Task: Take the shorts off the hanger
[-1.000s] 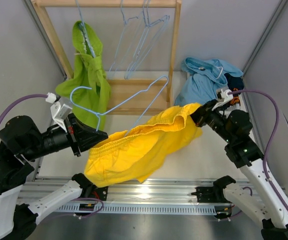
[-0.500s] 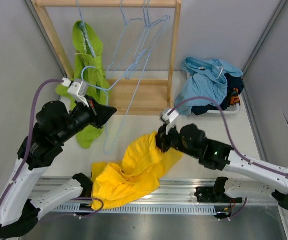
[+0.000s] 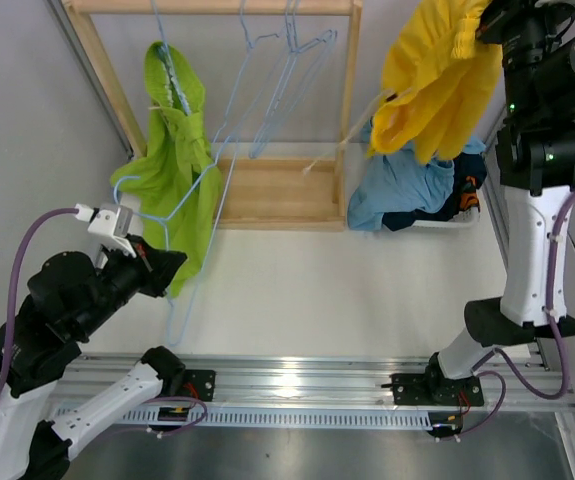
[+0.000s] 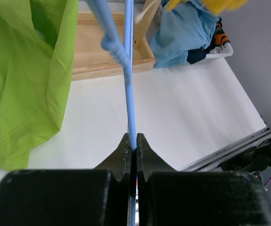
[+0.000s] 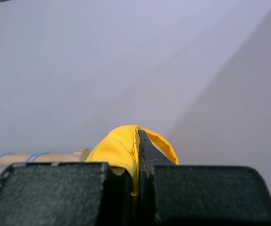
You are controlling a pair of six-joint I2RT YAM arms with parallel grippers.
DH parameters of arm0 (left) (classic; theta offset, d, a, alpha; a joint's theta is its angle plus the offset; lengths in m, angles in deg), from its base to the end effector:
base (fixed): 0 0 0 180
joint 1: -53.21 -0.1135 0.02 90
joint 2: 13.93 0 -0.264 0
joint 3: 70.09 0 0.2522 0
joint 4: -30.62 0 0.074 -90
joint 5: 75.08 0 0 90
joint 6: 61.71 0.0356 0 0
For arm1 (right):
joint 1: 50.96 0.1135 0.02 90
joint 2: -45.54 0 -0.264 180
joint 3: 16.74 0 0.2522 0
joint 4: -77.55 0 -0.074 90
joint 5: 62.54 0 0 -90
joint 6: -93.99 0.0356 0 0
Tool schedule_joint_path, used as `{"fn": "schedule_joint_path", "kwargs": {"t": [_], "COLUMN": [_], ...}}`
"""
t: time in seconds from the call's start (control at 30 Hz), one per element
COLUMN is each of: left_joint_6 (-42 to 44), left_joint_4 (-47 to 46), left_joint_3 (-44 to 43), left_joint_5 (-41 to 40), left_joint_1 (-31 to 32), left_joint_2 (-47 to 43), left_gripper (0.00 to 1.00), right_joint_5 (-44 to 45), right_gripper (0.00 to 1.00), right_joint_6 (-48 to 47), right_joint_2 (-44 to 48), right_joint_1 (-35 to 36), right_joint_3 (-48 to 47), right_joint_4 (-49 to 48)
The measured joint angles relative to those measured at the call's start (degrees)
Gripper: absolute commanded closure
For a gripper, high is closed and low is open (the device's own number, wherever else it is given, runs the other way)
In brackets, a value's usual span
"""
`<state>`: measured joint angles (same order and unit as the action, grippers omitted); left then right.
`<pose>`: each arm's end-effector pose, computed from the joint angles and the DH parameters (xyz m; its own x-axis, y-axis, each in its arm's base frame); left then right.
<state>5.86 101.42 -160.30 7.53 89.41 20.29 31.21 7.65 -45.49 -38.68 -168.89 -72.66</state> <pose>0.0418 -0.0249 0.4431 -0.3759 -0.1938 -0.9062 0.3699 0.8652 -0.3385 0.2351 0.0488 0.6552 0.4970 0.1734 -0.8503 -0.1898 0.9778 0.0885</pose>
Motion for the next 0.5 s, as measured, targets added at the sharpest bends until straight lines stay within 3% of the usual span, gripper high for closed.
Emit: {"fn": "schedule_joint_path", "kwargs": {"t": [0.07,0.17,0.43,0.47,0.5], "left_joint_6": [0.00,0.04,0.55,0.59,0.63], "left_joint_4": [0.61,1.20,-0.11,-0.66,-1.20], "left_joint_3": [0.55,1.53,2.62,2.62,2.62], "left_joint_5": [-0.07,-0.33,-3.54,-4.37,-5.16], "left_joint_1": [0.00,0.00,0.04,0.04,0.04], "left_joint_2": [0.00,0.07,3.65,4.63,5.75], "left_gripper": [1.00,1.00,1.00,1.00,1.00], "right_joint_5": [0.15,0.39,-0.83,-1.25,-1.29], "right_gripper": [1.00,1.00,1.00,0.94,0.78], "right_joint_6": [-0.59,-0.76,2.23,3.08,3.93], "right_joint_2": [-2.97,-3.06,1.14,1.77,2.58], "right_joint_1": [-2.91,-5.11,-5.64,-5.64,-5.66], "right_joint_3": [-2.34,5.77,55.43,61.35,66.84], "right_joint_4": [-1.77,-4.90,-16.74,-17.42,-17.68]}}
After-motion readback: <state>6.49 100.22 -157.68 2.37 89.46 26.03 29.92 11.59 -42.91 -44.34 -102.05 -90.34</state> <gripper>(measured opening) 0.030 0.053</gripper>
